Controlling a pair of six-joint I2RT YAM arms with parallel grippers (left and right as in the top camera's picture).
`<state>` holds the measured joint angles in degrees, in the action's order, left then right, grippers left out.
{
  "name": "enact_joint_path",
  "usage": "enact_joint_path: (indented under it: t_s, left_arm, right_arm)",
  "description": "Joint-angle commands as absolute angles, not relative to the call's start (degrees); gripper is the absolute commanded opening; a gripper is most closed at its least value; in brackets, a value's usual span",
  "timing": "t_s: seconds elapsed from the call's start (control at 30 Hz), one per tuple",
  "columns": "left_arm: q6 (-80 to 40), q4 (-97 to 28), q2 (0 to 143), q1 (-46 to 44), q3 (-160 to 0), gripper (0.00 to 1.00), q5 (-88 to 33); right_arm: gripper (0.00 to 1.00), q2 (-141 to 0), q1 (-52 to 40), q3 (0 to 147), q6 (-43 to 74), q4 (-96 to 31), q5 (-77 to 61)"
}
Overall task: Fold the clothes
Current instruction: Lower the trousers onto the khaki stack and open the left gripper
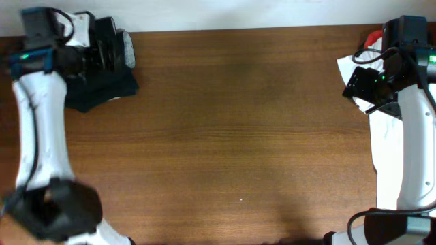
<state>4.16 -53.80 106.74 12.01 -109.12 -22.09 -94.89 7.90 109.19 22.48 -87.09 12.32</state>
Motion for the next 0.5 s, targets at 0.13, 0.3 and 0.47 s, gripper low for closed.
enact_joint_path:
  t_s: [0.13, 0.3, 0.47]
  left_arm:
    - [-0.5, -62.5, 91.5, 12.3, -109.4, 0.99, -23.2]
    - [-0.5, -67.3, 90.8, 12.3, -109.4, 0.99, -23.2]
    - [-0.4, -68.5, 90.8, 12.3, -109.4, 0.99, -23.1]
  right_arm:
    - [0.99, -95.0, 7.9, 109.8, 22.8, -87.2, 12.3]
    - [0.99, -95.3, 7.9, 109.8, 22.8, -87.1, 12.3]
    - [0.99, -91.7, 7.9, 109.8, 22.8, -87.2, 12.3]
